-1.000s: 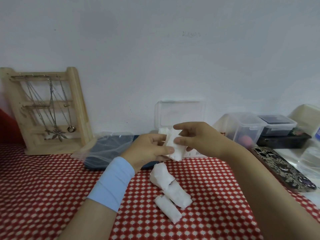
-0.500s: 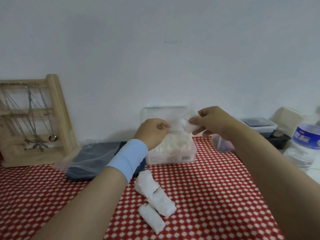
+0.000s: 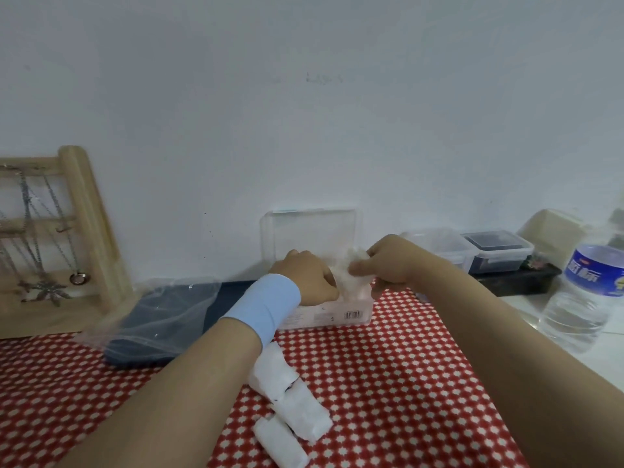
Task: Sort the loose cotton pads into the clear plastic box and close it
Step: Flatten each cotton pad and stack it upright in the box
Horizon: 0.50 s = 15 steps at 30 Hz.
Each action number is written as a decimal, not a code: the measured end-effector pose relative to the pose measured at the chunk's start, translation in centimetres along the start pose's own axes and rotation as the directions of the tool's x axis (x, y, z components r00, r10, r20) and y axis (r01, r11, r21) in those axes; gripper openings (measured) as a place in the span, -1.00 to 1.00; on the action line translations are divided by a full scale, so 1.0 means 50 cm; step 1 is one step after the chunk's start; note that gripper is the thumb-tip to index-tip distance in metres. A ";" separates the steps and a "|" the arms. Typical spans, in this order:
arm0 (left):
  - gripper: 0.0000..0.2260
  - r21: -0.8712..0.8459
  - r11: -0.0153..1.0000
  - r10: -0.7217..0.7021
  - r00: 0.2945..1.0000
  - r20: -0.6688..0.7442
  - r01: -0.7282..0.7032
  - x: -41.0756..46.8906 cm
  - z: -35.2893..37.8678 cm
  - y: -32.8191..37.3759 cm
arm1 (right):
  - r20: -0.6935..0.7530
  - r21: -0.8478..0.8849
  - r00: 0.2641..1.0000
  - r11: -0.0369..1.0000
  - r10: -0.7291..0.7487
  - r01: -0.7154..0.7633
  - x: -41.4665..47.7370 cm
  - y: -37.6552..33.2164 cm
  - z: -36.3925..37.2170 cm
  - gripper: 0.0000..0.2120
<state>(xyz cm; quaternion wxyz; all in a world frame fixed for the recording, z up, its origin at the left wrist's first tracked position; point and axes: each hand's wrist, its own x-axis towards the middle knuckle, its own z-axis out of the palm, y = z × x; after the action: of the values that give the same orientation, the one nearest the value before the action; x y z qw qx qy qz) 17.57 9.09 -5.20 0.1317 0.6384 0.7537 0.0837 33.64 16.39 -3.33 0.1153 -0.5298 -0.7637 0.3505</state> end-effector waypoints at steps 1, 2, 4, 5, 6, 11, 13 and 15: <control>-0.74 -0.006 1.000 0.002 1.000 0.009 -0.002 0.001 -0.002 -0.002 | -0.018 -0.051 1.000 0.999 -0.021 0.020 0.000 -0.003 -0.001 -0.72; -0.72 -0.015 1.000 0.002 1.000 0.014 -0.002 0.003 -0.002 -0.004 | -0.030 -0.097 0.999 0.995 -0.038 0.035 -0.001 -0.008 -0.002 -0.72; -0.70 -0.034 0.999 -0.009 1.000 0.014 0.010 0.003 0.001 -0.007 | -0.037 -0.194 0.998 0.980 -0.060 0.051 -0.002 -0.022 -0.001 -0.73; -0.70 -0.030 0.999 -0.011 1.000 0.011 0.011 0.003 0.002 -0.008 | -0.037 -0.252 0.997 0.966 -0.064 0.053 -0.001 -0.030 0.003 -0.74; -0.70 -0.018 1.000 -0.007 1.000 0.005 0.007 0.002 0.004 -0.008 | -0.039 -0.317 0.997 0.947 -0.067 0.051 0.001 -0.038 0.008 -0.76; -0.70 0.017 1.000 0.008 1.000 -0.002 -0.008 -0.006 0.009 -0.013 | -0.125 -0.693 0.987 0.721 -0.099 -0.015 0.007 -0.069 0.051 -0.68; -0.68 0.046 0.999 0.017 1.000 -0.003 -0.017 -0.010 0.012 -0.014 | -0.141 -0.783 0.982 0.621 -0.124 -0.034 0.006 -0.079 0.066 -0.76; -0.66 0.062 0.998 0.024 1.000 -0.011 -0.024 -0.013 0.016 -0.015 | -0.132 -0.822 0.983 0.568 -0.124 -0.039 0.009 -0.085 0.083 -0.84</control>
<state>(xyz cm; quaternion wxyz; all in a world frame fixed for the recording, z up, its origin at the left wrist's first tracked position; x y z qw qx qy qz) 17.22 8.31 -6.11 0.1063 0.6507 0.7490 0.0657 28.10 14.26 -3.65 -0.0690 -0.5327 -0.8381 -0.0951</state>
